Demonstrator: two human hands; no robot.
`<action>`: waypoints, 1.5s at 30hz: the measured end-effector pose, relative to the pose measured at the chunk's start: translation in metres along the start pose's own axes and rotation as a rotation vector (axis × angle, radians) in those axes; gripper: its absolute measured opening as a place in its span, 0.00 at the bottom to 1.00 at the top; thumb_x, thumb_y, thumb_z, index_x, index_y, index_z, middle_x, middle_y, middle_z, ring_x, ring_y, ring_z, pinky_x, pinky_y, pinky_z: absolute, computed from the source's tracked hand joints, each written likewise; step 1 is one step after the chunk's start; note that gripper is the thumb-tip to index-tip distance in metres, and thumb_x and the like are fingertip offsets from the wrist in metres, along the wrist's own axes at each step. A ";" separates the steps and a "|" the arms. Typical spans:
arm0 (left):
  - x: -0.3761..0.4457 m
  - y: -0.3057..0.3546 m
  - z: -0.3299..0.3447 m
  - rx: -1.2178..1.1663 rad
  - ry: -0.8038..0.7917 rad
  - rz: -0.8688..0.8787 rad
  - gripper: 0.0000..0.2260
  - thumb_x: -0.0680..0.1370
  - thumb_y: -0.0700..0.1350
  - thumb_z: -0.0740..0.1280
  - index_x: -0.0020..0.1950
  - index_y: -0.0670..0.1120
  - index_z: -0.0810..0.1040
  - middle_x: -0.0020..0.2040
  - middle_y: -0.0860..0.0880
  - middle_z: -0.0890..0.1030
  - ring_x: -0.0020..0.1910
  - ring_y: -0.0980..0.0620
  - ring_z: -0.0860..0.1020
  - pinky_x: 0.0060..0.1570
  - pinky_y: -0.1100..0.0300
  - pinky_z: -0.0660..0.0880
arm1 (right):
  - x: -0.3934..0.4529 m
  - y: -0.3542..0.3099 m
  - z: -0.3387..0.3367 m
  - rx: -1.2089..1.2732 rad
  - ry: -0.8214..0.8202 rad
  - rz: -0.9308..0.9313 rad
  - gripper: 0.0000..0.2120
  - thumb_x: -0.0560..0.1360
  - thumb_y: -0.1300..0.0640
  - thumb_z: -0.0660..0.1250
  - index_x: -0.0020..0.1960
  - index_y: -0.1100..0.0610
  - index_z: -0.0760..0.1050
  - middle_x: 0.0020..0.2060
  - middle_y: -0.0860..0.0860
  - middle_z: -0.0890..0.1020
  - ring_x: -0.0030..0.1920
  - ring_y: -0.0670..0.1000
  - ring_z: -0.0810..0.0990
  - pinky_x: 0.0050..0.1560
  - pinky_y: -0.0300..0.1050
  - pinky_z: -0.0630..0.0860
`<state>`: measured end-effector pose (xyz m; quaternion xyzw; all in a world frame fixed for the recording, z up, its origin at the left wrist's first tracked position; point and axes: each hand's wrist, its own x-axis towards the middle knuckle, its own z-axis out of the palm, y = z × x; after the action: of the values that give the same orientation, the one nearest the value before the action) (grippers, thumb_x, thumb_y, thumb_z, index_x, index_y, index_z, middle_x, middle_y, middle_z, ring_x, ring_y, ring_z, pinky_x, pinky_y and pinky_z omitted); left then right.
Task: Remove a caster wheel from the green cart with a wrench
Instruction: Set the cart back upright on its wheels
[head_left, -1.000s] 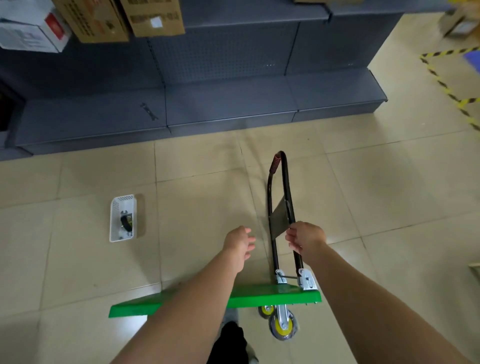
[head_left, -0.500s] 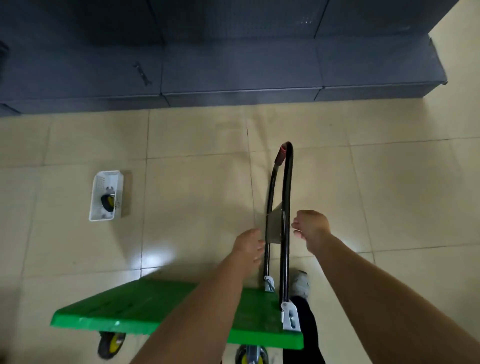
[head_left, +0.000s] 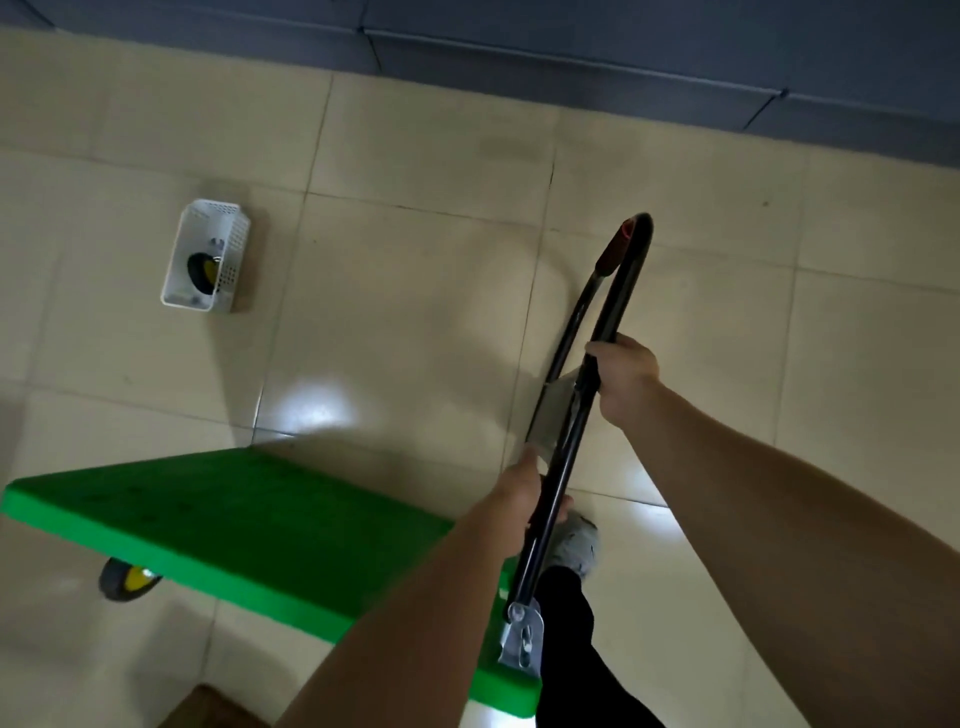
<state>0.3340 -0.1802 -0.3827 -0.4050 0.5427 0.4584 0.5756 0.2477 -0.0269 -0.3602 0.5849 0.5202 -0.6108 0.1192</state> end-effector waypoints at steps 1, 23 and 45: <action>0.001 0.000 0.001 -0.028 -0.031 -0.001 0.32 0.82 0.66 0.51 0.52 0.40 0.81 0.44 0.41 0.84 0.37 0.46 0.81 0.43 0.55 0.81 | 0.004 0.000 0.001 0.003 0.000 0.008 0.06 0.77 0.64 0.68 0.53 0.60 0.81 0.39 0.56 0.80 0.36 0.54 0.78 0.29 0.42 0.75; -0.100 0.021 0.040 0.668 -0.214 0.379 0.39 0.78 0.71 0.36 0.46 0.45 0.77 0.46 0.45 0.80 0.53 0.45 0.79 0.67 0.47 0.68 | -0.087 -0.107 -0.038 0.099 0.099 -0.246 0.04 0.77 0.59 0.65 0.44 0.57 0.72 0.32 0.53 0.71 0.28 0.50 0.67 0.31 0.44 0.66; -0.184 -0.066 -0.006 0.161 -0.152 0.391 0.15 0.85 0.59 0.55 0.50 0.53 0.77 0.49 0.53 0.78 0.48 0.53 0.76 0.50 0.60 0.71 | -0.312 -0.023 -0.071 0.361 -0.004 -0.442 0.12 0.76 0.52 0.73 0.42 0.57 0.73 0.28 0.51 0.72 0.26 0.50 0.69 0.30 0.46 0.69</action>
<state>0.3977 -0.2182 -0.2017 -0.2093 0.6007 0.5457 0.5455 0.3618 -0.1060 -0.0709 0.4679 0.5175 -0.7059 -0.1221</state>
